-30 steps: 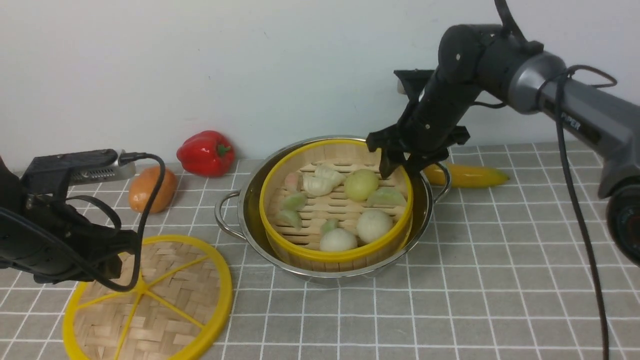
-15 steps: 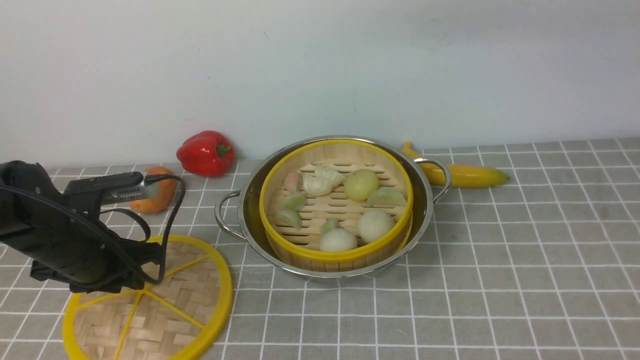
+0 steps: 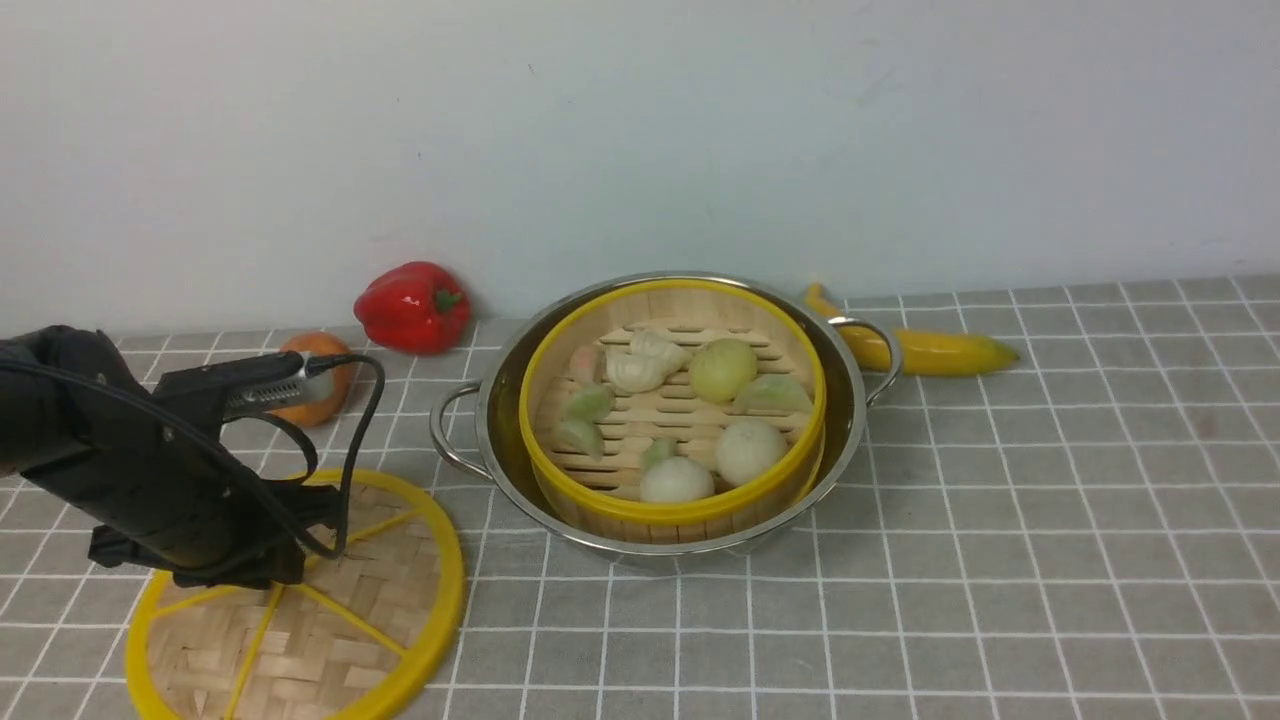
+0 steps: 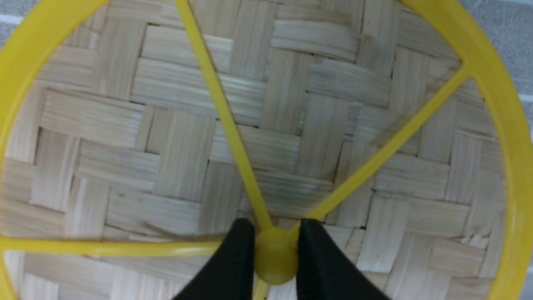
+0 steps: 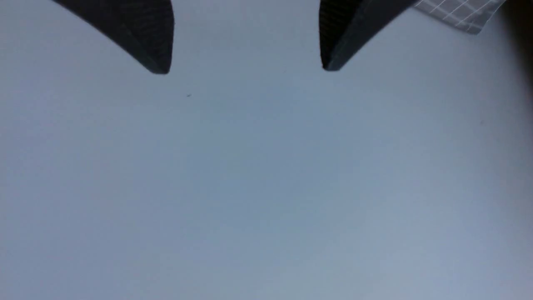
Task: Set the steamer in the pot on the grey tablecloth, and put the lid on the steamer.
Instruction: 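Grasp the bamboo steamer lid lying on the table by its centre knob, then place the yellow bamboo steamer lid onto the steamer in the pot with the left gripper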
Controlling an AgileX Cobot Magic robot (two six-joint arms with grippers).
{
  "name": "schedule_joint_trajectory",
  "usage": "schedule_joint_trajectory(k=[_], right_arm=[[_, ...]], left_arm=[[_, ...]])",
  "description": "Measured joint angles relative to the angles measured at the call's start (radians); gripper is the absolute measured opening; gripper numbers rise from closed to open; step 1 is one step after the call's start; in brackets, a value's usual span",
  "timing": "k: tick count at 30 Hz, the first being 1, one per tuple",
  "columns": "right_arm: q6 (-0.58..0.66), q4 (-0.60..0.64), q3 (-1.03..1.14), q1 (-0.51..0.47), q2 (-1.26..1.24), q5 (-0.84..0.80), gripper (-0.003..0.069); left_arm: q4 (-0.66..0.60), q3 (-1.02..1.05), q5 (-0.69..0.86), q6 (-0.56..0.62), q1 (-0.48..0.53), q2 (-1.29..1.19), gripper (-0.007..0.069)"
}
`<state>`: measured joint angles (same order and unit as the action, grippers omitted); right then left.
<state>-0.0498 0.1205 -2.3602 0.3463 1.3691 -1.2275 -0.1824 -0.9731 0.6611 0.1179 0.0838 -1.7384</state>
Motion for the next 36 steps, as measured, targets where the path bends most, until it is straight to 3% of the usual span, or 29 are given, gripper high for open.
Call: schedule_joint_trajectory(k=[7, 11, 14, 20, 24, 36], right_arm=[[-0.013, -0.152, 0.093, 0.000, -0.169, 0.001, 0.0466], [-0.046, -0.227, 0.260, 0.000, -0.300, 0.001, 0.0466], [-0.073, -0.252, 0.411, 0.000, -0.402, 0.000, 0.0466], [-0.126, -0.255, 0.637, 0.000, -0.526, -0.007, 0.0466], [-0.162, -0.229, 0.701, 0.000, -0.558, -0.008, 0.0466], [-0.172, -0.137, 0.707, 0.000, -0.560, -0.008, 0.0466]], left_arm=[[0.200, -0.194, 0.274, -0.033, 0.000, 0.028, 0.0116], [0.217, -0.348, 0.351, -0.052, -0.028, 0.060, 0.0116], [0.192, -0.444, 0.353, -0.026, -0.116, 0.058, 0.0116], [0.169, -0.615, 0.311, -0.001, -0.384, -0.045, 0.0116], [0.161, -0.718, 0.278, -0.001, -0.489, -0.157, 0.0116], [0.163, -0.908, 0.287, -0.001, -0.543, -0.368, 0.0116]])
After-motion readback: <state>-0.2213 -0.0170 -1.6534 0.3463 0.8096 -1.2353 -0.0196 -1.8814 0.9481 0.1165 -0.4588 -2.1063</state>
